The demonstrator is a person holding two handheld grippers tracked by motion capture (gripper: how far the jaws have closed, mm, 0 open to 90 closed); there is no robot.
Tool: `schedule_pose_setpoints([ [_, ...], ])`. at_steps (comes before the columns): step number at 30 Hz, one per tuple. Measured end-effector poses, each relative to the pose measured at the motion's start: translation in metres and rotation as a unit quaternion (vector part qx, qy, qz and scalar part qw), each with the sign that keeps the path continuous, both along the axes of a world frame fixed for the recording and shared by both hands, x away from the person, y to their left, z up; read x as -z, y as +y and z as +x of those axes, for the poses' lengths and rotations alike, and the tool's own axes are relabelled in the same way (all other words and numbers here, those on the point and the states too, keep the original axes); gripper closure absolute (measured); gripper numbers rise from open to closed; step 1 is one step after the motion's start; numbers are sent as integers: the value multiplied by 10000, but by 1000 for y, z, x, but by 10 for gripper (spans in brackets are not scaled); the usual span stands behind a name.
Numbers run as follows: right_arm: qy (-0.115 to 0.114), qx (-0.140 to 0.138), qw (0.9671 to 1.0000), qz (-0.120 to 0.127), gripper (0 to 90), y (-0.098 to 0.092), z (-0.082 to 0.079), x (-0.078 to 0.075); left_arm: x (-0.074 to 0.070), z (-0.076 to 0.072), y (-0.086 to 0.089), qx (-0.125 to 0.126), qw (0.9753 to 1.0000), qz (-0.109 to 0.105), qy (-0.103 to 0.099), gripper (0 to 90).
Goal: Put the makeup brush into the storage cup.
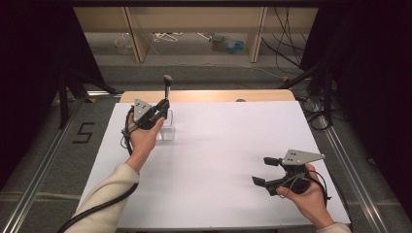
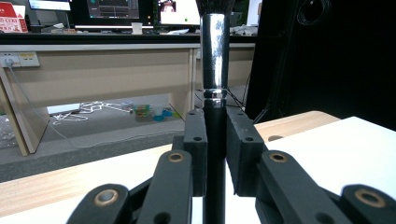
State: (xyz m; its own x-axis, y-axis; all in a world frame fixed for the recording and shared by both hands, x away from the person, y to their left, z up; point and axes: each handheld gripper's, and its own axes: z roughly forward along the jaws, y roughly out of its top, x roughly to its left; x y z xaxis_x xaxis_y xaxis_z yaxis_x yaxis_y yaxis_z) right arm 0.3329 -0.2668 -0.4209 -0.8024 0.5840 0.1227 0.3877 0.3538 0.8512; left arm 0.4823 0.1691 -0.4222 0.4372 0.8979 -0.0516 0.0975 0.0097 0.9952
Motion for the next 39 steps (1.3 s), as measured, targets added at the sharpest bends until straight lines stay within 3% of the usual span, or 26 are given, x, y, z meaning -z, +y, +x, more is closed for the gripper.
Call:
schedule_pose_setpoints([
  [39,-13,-22,10000,-3,170,0,0,0,6,7,1,-61,10000,30,69,789],
])
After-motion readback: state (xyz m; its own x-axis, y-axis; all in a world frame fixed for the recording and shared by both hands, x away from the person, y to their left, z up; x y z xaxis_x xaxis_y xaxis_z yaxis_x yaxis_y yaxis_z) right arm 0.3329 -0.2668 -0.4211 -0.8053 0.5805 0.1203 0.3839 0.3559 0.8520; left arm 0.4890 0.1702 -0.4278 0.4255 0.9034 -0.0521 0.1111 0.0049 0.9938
